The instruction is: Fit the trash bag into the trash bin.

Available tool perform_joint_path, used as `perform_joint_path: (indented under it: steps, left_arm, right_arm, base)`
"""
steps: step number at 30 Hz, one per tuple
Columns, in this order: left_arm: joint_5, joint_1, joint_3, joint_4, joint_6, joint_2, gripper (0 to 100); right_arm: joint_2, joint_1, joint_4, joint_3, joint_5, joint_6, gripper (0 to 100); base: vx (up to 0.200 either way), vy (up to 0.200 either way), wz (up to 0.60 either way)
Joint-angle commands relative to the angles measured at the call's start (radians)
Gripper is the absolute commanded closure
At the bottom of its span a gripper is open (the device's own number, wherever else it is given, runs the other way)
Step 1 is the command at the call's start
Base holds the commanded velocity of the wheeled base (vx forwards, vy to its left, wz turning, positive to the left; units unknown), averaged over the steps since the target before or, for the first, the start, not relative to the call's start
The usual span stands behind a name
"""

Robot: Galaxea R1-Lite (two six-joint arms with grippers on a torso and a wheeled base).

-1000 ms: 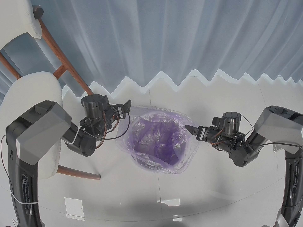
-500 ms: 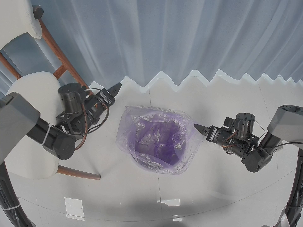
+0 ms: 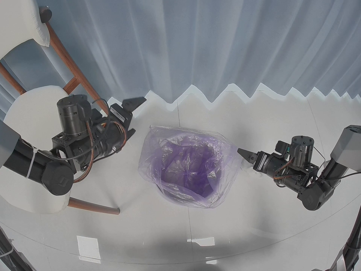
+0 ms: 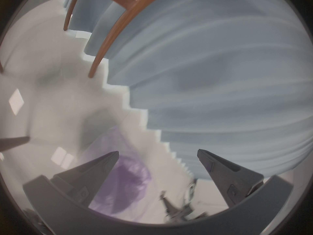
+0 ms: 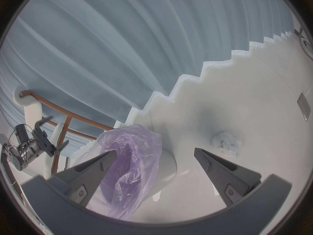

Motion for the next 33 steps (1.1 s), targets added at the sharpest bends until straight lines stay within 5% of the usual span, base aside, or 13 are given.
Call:
perform_joint_path:
  steps: [1,7,24,25,33]
  left_arm:
    - [-0.082,-0.048,-0.17,0.732,0.586,-0.034,0]
    - [0.036,-0.094,-0.361,0.963,0.711,0.037,0]
    - [0.123,-0.155,-0.415,0.959,0.783,0.188,0]
    - [0.128,-0.154,-0.415,0.959,0.783,0.196,100]
    - [0.186,-0.126,-0.415,0.947,0.783,0.196,100]
  right_arm:
    - [-0.058,0.011,-0.003,0.042,-0.022,0.004,0]
    - [-0.06,0.016,-0.004,0.041,-0.025,0.003,0]
    - [-0.073,0.027,-0.004,0.044,-0.039,-0.002,0]
    - [-0.073,0.027,-0.004,0.045,-0.039,-0.001,0]
    - [-0.096,0.07,-0.007,0.11,-0.039,0.003,0]
  base:
    - [0.0,0.0,0.0]
    - [0.0,0.0,0.0]
    - [0.0,0.0,0.0]
    - [0.0,0.0,0.0]
    - [0.0,0.0,0.0]
